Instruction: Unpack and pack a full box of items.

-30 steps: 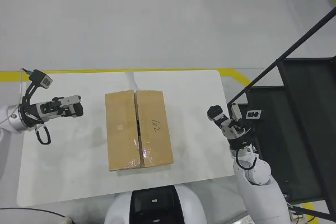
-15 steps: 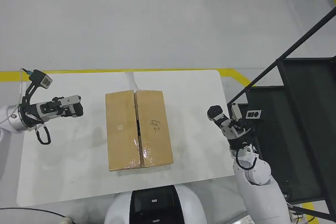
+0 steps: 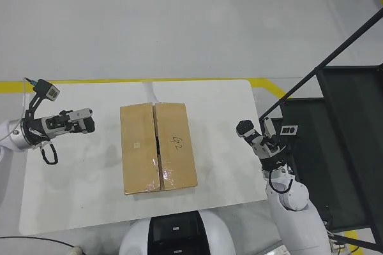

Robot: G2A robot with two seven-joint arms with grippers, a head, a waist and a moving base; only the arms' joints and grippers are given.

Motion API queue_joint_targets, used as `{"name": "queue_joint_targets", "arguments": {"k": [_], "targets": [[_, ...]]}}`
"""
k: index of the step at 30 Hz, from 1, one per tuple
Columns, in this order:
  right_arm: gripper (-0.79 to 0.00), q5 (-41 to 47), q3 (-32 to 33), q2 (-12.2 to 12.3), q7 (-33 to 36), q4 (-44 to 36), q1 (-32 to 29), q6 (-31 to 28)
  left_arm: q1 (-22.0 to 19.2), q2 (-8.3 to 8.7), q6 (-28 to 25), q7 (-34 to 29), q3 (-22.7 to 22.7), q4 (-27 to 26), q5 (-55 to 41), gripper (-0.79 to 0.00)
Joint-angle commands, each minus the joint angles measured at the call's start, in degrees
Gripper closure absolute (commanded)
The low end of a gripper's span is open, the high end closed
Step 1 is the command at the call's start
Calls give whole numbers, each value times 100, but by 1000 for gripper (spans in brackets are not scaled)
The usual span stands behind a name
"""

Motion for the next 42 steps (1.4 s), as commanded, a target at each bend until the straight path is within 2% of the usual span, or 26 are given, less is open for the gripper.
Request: {"name": "queue_joint_targets", "arguments": {"k": [1,16,20,27,32,37,42], "targets": [[-785,0,0,0,0,0,0,0,0,0,0,0,0,0,0,-785],[-785,0,0,0,0,0,0,0,13,-3,3,15,18,-26,15,-785],[-785,0,0,0,0,0,0,0,70,-47,-69,-76,358,-241,206,-785],[-785,0,0,0,0,0,0,0,11,-190,-613,-554,1104,20,116,-785],[-785,0,0,0,0,0,0,0,96,-215,-999,-1048,1280,116,27,-785],[-785,0,0,0,0,0,0,0,299,-147,-857,-1225,1234,-236,-301,-785],[-785,0,0,0,0,0,0,0,312,-141,-858,-1225,1216,-254,-341,-785]]}}
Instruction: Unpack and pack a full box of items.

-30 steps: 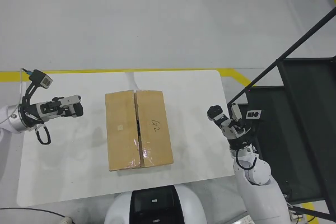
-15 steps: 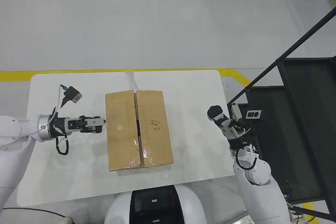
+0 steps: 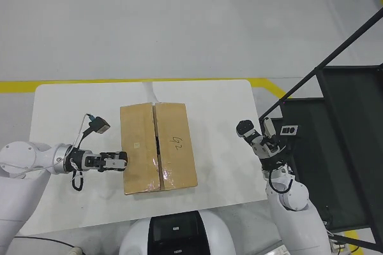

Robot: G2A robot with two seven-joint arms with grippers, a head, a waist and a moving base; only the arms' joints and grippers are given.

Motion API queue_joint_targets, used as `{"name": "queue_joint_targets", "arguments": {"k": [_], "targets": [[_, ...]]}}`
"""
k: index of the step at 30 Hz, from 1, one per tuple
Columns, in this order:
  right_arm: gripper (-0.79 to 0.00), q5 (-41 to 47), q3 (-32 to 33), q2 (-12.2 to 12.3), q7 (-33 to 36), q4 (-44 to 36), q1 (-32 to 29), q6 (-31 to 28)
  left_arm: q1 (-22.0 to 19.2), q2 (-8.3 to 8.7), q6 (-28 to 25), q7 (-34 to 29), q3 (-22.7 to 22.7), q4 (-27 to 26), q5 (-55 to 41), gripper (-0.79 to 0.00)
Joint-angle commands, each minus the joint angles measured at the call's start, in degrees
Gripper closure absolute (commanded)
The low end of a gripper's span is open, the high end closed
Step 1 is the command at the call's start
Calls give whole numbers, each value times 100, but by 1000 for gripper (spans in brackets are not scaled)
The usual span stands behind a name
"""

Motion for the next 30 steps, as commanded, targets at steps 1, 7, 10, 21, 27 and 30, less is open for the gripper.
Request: {"name": "queue_joint_targets", "arguments": {"k": [1,7,10,21,27,30], "targets": [[-785,0,0,0,0,0,0,0,-2,-1,-1,1,2,2,5,-785],[-785,0,0,0,0,0,0,0,13,-9,123,53,57,-217,51,-785],[-785,0,0,0,0,0,0,0,45,-4,285,-284,91,-450,-151,-785],[-785,0,0,0,0,0,0,0,540,477,368,-367,696,-1089,204,-785],[-785,0,0,0,0,0,0,0,347,698,368,-367,1432,-1257,254,-785],[-785,0,0,0,0,0,0,0,160,840,367,-367,1767,-1398,294,-785]]}}
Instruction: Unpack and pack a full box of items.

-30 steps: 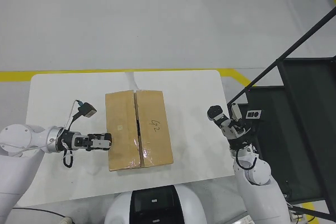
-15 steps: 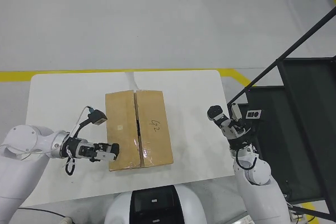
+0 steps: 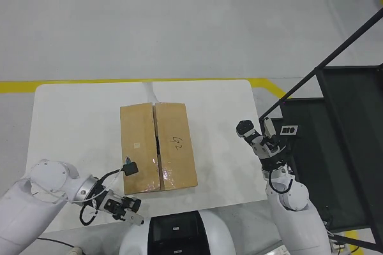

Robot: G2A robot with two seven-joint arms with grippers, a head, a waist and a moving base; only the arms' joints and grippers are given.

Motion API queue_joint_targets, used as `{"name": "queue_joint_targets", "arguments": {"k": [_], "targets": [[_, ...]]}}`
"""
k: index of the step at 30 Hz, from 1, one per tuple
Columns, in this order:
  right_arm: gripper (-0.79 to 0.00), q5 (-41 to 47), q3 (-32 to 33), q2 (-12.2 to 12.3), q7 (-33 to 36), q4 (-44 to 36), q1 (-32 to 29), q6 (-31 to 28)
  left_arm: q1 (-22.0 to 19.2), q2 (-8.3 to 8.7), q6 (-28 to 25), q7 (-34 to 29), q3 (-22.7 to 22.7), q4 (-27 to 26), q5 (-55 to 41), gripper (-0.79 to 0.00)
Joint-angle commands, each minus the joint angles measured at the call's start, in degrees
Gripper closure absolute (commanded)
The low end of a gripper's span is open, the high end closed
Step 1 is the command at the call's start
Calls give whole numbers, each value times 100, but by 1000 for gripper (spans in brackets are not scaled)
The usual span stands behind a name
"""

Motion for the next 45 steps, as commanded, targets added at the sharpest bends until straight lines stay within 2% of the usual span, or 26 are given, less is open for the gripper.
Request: {"name": "queue_joint_targets", "arguments": {"k": [1,4,6,18,29,37,45], "targets": [[-785,0,0,0,0,0,0,0,-119,107,0,0,237,-62,127,-785],[-785,0,0,0,0,0,0,0,-294,232,0,0,472,80,390,-785],[-785,0,0,0,0,0,0,0,-405,256,0,0,534,298,480,-785],[-785,0,0,0,0,0,0,0,-826,84,-26,95,849,1015,699,-785],[-785,0,0,0,0,0,0,0,-723,68,-336,464,414,1412,-330,-785],[-785,0,0,0,0,0,0,0,-580,99,-436,992,3,1610,-506,-785],[-785,0,0,0,0,0,0,0,-266,197,-328,651,-293,1487,-401,-785]]}}
